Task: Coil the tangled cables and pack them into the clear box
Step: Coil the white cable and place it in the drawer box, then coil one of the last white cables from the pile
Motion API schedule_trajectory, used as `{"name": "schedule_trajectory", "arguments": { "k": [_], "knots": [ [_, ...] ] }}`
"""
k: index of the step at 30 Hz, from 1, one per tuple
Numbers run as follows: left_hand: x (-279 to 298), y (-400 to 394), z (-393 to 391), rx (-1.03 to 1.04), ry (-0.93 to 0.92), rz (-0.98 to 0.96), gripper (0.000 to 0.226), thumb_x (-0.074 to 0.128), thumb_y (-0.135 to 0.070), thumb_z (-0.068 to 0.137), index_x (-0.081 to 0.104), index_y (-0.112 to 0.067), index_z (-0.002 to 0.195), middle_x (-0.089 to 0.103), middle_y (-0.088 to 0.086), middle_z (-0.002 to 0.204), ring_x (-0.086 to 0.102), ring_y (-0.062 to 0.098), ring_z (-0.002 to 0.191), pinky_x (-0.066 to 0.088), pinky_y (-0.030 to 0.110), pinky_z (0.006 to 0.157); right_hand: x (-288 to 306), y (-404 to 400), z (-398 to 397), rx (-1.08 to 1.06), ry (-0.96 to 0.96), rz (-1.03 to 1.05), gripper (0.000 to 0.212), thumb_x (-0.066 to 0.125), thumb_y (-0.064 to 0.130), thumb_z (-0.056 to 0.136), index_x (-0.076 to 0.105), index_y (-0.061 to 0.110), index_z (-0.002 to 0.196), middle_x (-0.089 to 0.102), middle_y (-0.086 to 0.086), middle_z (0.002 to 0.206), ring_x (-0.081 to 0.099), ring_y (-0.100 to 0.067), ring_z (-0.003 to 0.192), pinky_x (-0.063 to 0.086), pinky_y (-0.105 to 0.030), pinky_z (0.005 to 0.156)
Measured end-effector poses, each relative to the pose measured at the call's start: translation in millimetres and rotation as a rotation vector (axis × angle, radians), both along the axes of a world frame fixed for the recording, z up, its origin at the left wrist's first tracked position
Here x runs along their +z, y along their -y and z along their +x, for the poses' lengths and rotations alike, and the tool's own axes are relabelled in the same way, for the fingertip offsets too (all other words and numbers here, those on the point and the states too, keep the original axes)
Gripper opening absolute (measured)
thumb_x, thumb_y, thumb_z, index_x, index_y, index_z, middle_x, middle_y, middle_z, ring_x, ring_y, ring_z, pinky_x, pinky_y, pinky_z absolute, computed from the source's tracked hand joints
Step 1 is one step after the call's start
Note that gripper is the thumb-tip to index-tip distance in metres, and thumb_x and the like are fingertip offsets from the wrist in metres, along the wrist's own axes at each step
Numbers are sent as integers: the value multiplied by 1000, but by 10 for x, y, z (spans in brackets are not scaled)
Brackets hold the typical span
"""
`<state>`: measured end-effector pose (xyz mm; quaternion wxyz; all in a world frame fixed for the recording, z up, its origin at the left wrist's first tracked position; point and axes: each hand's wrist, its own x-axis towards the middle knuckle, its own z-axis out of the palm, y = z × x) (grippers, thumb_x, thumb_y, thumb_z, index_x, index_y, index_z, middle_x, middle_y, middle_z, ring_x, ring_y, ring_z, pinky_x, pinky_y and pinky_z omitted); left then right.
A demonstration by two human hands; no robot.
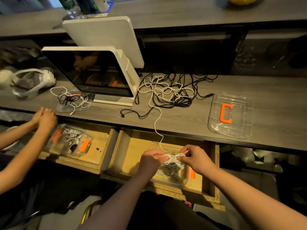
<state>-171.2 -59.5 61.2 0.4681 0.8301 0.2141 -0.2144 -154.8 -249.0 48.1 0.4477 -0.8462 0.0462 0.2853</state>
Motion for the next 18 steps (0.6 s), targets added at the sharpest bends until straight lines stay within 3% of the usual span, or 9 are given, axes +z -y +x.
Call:
{"name": "schedule_trajectory", "arguments": {
  "k": [3, 5, 7, 9, 12, 14, 18],
  "knots": [
    [-109, -53, -7, -79, 62, 122, 26, 76, -19, 82, 78, -12, 107, 76, 1, 104, 65, 10, 92, 49, 20, 81, -46, -16, 20, 77, -20, -91, 32, 76, 31, 86, 61, 22, 112, 70, -2, 107, 67, -16, 93, 55, -29, 79],
    [-98, -130, 17, -15, 66, 115, 23, 75, -18, 82, 79, -13, 104, 76, 1, 93, 65, 6, 76, 49, 13, 71, -50, -16, 54, 141, -7, -195, 44, 73, 33, 87, 57, 22, 126, 66, -2, 118, 64, -17, 104, 52, -26, 83],
    [-99, -243, 63, 85, 78, 57, 20, 71, -24, 77, 78, -18, 96, 75, 2, 74, 68, 11, 62, 59, 30, 73, -55, -27, 126, 201, 11, -245, 44, 72, 33, 88, 57, 20, 128, 64, -2, 123, 62, -18, 109, 52, -28, 88],
    [-111, -364, 135, 158, 59, 15, 27, 69, -26, 79, 77, -16, 103, 73, 0, 70, 70, 11, 61, 60, 42, 75, -70, -57, 231, 223, 11, -236, 39, 72, 30, 89, 60, 19, 124, 64, -2, 122, 62, -16, 109, 52, -28, 90],
    [-200, -532, 311, 190, 83, 22, 11, 69, -12, 89, 76, -19, 93, 71, -6, 73, 68, 7, 60, 58, 29, 63, -104, -148, 433, 194, 4, -222, 32, 71, 26, 90, 63, 16, 120, 67, -3, 116, 63, -17, 105, 52, -30, 91],
    [-255, -604, 464, 182, 113, 24, 17, 66, -11, 91, 72, -24, 83, 71, -3, 76, 68, 8, 63, 51, 19, 54, -119, -226, 596, 162, -8, -211, 29, 69, 26, 91, 64, 15, 118, 68, -3, 111, 63, -18, 103, 52, -32, 90],
    [-372, -695, 819, 152, 115, 13, 5, 69, -18, 93, 74, -19, 93, 72, -5, 82, 71, 14, 78, 59, 27, 70, -160, -387, 944, 177, 2, -270, 28, 66, 28, 94, 64, 14, 118, 68, -5, 111, 63, -20, 99, 51, -32, 85]
  ]
}}
